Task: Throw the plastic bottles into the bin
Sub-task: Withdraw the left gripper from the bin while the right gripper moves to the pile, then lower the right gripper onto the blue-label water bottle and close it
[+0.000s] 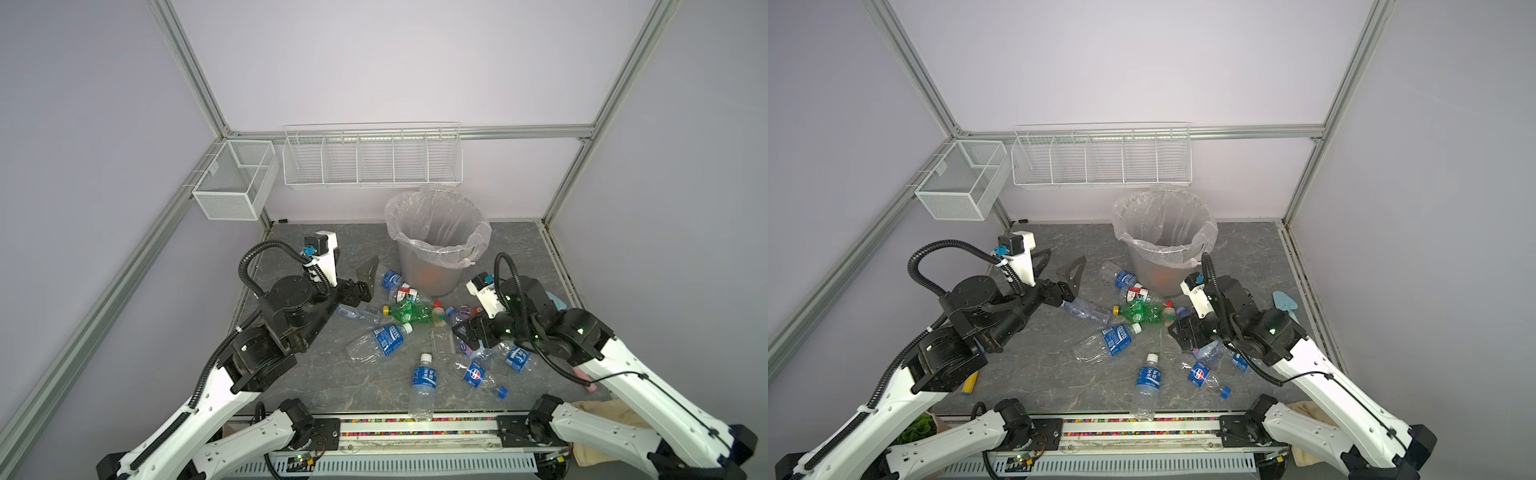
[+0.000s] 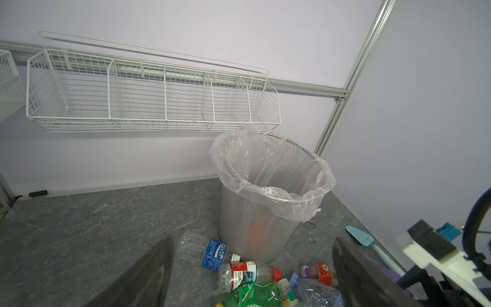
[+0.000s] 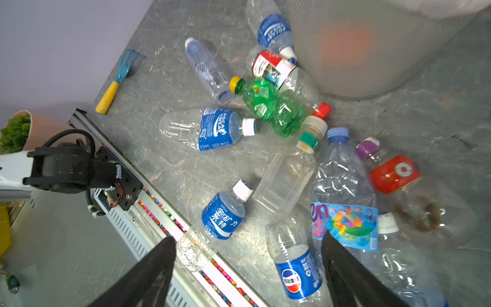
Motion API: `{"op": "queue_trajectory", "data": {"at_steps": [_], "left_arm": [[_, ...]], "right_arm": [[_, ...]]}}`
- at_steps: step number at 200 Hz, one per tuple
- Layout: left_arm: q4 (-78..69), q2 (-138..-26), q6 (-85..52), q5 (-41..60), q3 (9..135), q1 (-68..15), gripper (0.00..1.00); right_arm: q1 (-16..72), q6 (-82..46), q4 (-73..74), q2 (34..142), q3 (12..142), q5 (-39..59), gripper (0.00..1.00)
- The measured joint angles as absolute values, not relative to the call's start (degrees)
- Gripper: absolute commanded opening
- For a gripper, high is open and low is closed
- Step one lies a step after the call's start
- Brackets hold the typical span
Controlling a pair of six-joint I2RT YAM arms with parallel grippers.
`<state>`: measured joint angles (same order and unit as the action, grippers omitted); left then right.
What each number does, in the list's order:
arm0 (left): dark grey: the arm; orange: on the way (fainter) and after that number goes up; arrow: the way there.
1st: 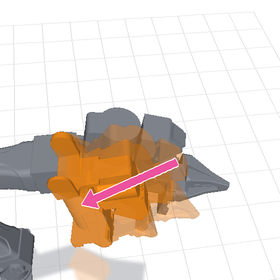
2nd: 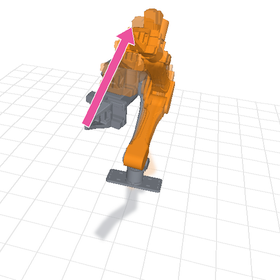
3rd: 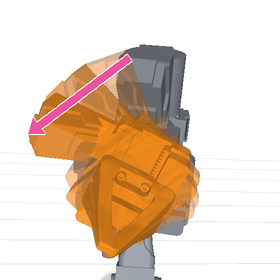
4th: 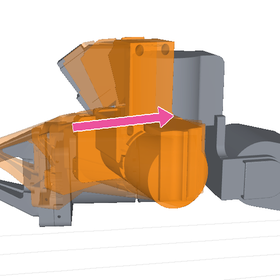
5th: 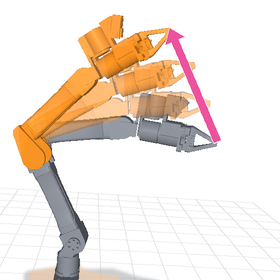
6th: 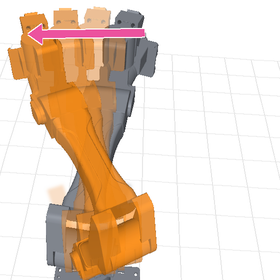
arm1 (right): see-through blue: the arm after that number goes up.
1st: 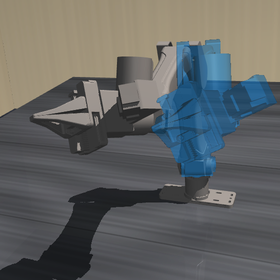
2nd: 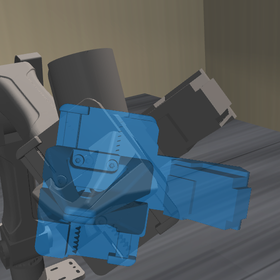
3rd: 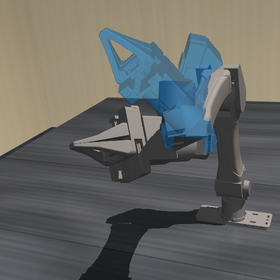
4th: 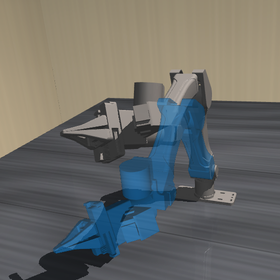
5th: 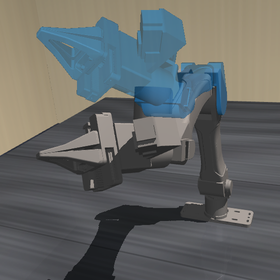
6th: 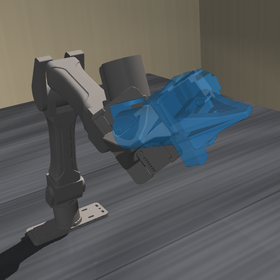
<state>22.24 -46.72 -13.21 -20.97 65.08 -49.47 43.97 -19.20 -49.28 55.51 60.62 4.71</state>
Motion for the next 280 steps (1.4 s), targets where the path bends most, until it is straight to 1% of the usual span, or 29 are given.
{"op": "queue_trajectory", "data": {"at_steps": [73,143,185,253,280], "left_arm": [[24.95,-41.54,-16.1,-22.35,59.92,-49.47,0.9],[27.27,-37.01,-18.5,-23.2,56.64,-49.47,0.9],[28.58,-35.83,-19.57,-23.38,54.87,-49.47,0.89],[29.34,-33.69,-21.04,-23.68,53.25,-49.47,0.88],[29.8,-33.12,-21.26,-23.92,53.1,-49.47,0.88]], "right_arm": [[51.66,-28.97,-47.27,61.1,56.86,3.95,0.88],[58.24,-41.71,-46.39,72.29,56.62,-0.03,0.88],[62.41,-48.9,-46.22,76.69,56.62,-2.42,0.89],[64.51,-57.23,-45.67,81.73,56.6,-4.51,0.88],[65.14,-59.02,-44.86,83.35,56.6,-4.69,0.9]]}}
